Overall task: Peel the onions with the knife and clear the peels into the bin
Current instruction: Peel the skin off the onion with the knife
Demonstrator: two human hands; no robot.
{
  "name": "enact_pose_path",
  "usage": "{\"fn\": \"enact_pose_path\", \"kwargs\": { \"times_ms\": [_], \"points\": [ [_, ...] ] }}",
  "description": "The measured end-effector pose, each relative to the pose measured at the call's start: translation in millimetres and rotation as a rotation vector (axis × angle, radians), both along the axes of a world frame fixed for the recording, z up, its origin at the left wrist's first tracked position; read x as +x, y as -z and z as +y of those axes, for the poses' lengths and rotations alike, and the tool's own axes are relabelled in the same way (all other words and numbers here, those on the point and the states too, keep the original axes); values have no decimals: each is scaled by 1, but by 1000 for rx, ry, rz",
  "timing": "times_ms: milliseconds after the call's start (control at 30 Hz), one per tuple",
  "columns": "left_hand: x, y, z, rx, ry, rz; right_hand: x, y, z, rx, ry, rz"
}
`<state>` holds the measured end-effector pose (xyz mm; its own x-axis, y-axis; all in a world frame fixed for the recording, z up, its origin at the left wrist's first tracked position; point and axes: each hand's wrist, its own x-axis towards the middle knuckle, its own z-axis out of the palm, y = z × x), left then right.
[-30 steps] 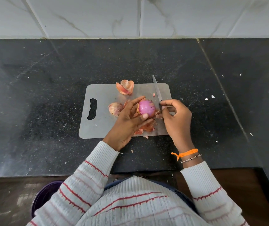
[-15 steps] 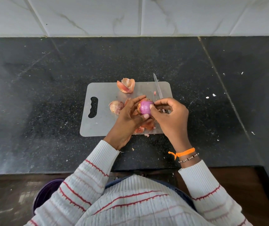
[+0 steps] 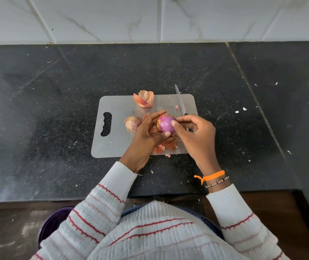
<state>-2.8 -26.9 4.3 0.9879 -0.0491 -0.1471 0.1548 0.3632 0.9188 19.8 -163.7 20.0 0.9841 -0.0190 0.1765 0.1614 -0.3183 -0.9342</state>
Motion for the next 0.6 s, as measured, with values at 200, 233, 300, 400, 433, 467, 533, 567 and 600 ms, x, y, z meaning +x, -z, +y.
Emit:
{"fn": "enact_pose_path", "kwargs": {
  "times_ms": [200,233,300,400,433,467,533,567,600],
  "points": [
    [0,3,1,100,-15,-49,1,4,-1,-31,5,-54],
    [0,3,1,108,-15,-51,1,5,-2,-42,0,-64],
    [-1,3,0,117,-14,-51,3,7,-3,-67,-1,-76],
    [-1,3,-1,108,-9,-43,5,7,-6,-36,2,-42],
    [-1,3,0,106,-13,-38,5,7,-6,2,0,-10],
    [0,3,0,105,-16,-33,5,7,-6,46,-2,28],
    [1,3,0,104,-18,-29,4,7,-6,103,-8,74],
    [1,4,-1,103,-18,-27,3,7,-5,106,-9,75],
    [1,4,-1,103,-19,-23,3,7,-5,107,-8,73]
  ]
}}
